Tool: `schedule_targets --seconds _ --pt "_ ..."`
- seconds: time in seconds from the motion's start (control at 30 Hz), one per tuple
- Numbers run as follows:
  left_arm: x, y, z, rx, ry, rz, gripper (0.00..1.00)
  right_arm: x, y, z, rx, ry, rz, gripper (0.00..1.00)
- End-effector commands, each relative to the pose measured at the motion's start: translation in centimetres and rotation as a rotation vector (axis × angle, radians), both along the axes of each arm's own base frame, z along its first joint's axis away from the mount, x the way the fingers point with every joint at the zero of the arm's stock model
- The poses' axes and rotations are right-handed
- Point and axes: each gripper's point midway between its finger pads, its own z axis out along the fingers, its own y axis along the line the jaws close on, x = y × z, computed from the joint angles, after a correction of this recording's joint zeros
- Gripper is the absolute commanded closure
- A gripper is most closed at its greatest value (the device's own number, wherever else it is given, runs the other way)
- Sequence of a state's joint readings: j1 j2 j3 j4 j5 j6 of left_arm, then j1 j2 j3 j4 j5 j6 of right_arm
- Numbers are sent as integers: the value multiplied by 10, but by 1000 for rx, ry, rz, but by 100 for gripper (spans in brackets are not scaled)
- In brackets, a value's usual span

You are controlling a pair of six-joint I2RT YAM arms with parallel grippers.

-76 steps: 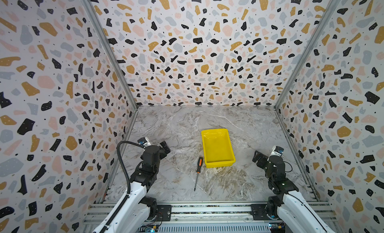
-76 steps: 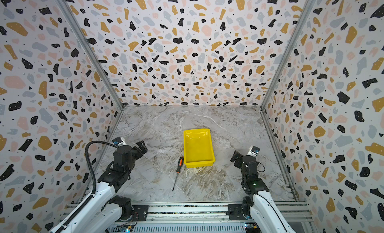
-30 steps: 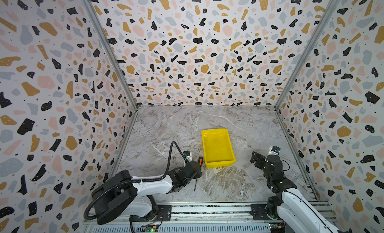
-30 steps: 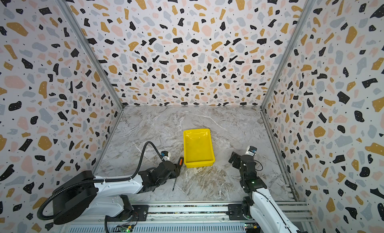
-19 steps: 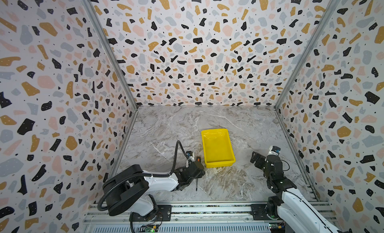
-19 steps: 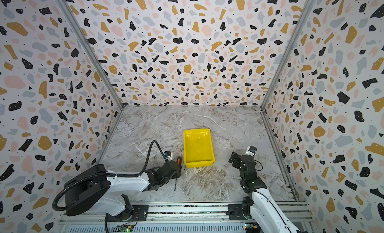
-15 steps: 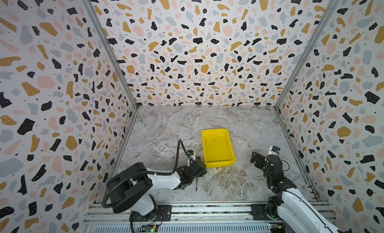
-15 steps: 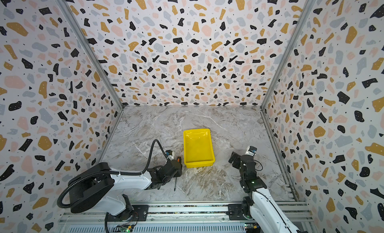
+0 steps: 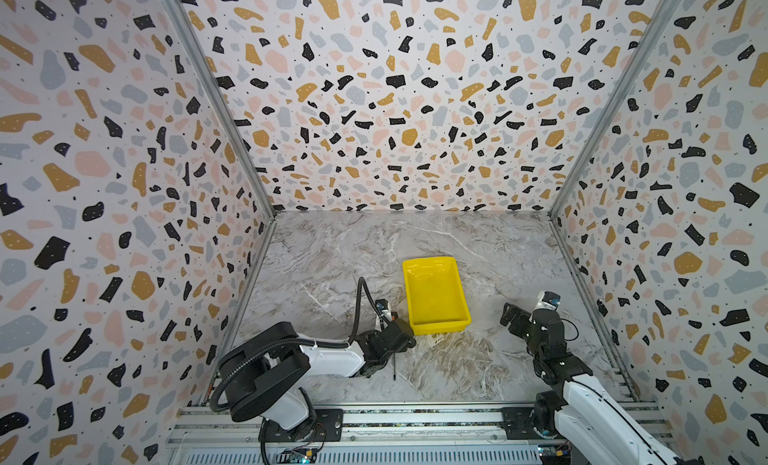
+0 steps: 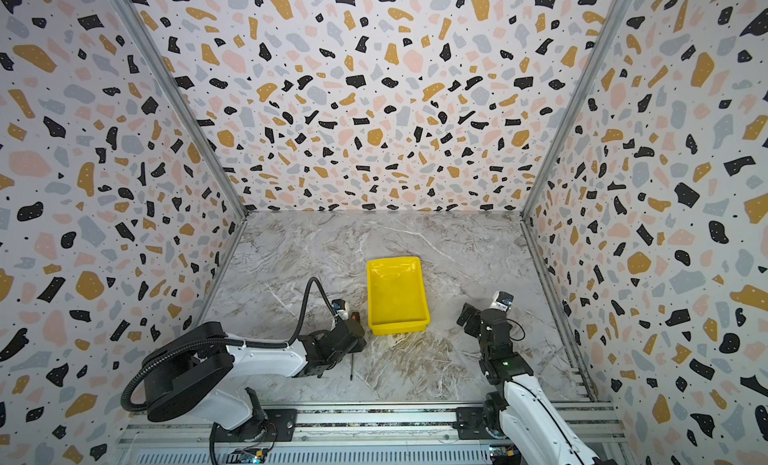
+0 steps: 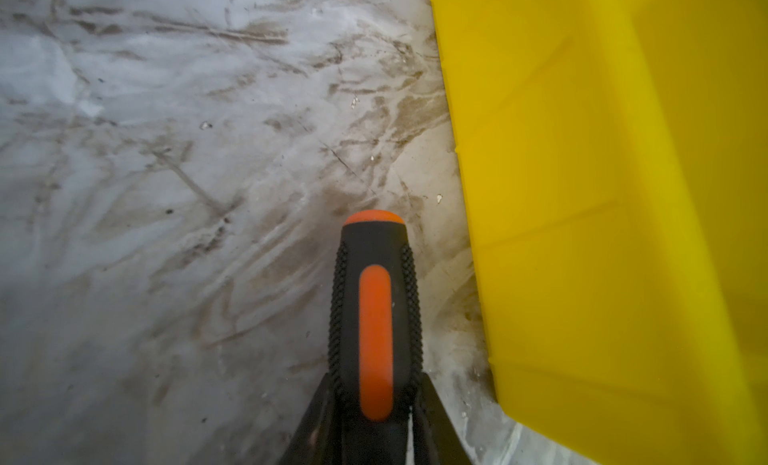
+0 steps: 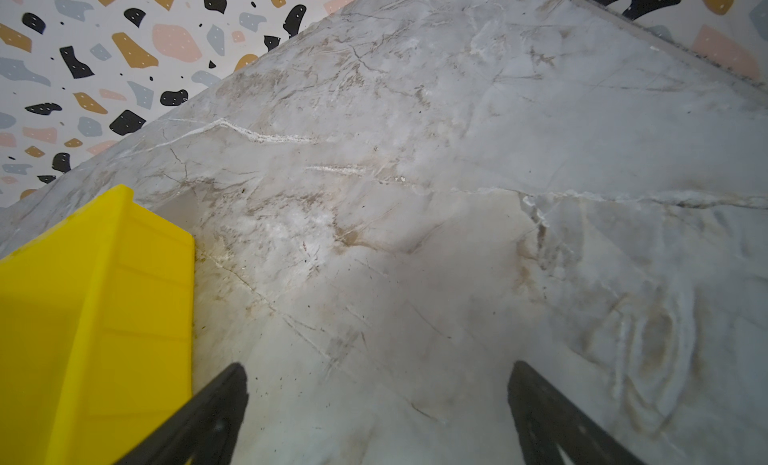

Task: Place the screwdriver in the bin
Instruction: 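Close the left gripper on the orange-black handle and lift the screwdriver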

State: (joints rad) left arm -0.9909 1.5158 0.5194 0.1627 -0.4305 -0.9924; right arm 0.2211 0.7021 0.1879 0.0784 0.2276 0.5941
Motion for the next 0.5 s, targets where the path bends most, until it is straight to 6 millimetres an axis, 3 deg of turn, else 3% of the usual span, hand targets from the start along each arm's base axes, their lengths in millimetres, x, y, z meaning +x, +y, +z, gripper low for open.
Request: schedule_targets --seconds 0.0,0.2,0.37,0.47 --pt "-11 22 -11 95 47 25 78 6 3 14 12 -32 2 1" --pt "-6 37 20 123 -13 76 78 6 3 14 13 -35 4 1" --pt "1 44 59 101 -99 105 77 7 4 14 16 -33 9 1" --pt "12 38 89 85 -173 105 75 7 4 13 16 -32 9 1"
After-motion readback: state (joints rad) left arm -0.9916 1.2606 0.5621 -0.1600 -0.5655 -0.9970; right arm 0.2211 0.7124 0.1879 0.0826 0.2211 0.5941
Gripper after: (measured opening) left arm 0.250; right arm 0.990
